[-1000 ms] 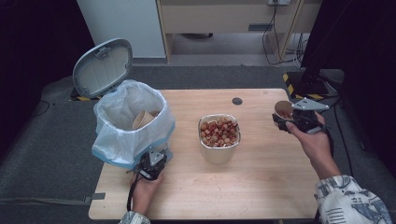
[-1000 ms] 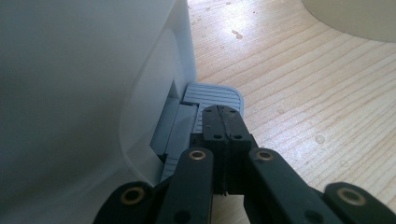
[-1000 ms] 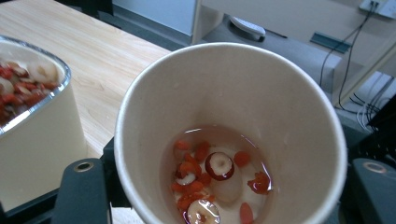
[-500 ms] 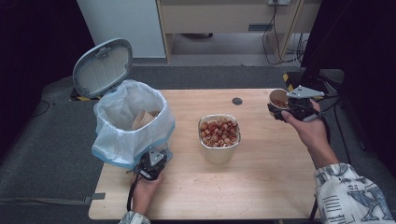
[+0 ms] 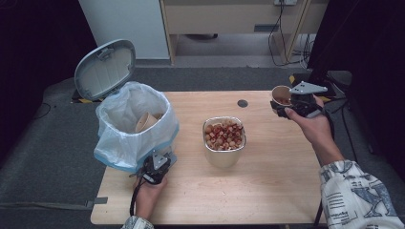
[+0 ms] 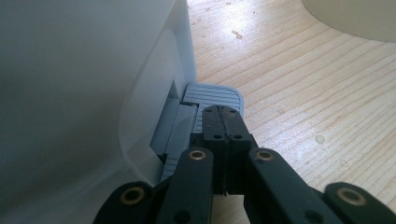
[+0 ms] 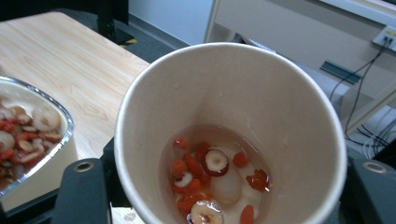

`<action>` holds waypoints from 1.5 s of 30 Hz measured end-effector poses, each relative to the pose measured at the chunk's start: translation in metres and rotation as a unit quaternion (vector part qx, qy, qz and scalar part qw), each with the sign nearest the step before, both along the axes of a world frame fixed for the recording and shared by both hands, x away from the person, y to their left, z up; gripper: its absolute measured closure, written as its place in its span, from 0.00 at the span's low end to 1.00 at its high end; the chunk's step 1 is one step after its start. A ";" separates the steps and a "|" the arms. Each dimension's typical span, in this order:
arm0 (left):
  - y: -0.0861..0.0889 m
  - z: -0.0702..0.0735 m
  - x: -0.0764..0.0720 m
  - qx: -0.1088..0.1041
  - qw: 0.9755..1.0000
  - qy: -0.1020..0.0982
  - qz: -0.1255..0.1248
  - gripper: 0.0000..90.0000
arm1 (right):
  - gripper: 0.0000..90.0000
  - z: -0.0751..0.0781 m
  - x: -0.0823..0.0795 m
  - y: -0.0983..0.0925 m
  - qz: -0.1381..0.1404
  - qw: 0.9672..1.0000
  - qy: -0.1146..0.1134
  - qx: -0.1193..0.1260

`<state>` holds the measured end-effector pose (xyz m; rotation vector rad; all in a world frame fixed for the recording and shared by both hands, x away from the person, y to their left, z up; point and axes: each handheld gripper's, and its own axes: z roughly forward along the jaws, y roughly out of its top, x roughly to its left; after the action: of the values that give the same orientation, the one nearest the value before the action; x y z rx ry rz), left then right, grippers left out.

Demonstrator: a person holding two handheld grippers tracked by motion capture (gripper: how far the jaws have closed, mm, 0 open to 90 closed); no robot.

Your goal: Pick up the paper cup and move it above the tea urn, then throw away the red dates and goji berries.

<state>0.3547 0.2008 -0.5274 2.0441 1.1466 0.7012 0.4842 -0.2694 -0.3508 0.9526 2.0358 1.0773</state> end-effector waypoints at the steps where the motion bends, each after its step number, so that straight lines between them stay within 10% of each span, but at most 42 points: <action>1: 0.000 0.000 0.000 0.000 1.000 0.000 0.000 0.99 | 0.34 0.002 0.000 0.001 0.003 1.000 0.000 0.003; 45: -0.001 0.000 0.000 -0.003 1.000 -0.002 0.001 0.99 | 0.34 0.049 0.000 0.072 0.112 0.991 -0.047 -0.053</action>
<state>0.3548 0.1999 -0.5276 2.0368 1.1474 0.7016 0.4844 -0.1974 -0.3020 0.6195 2.1347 1.0950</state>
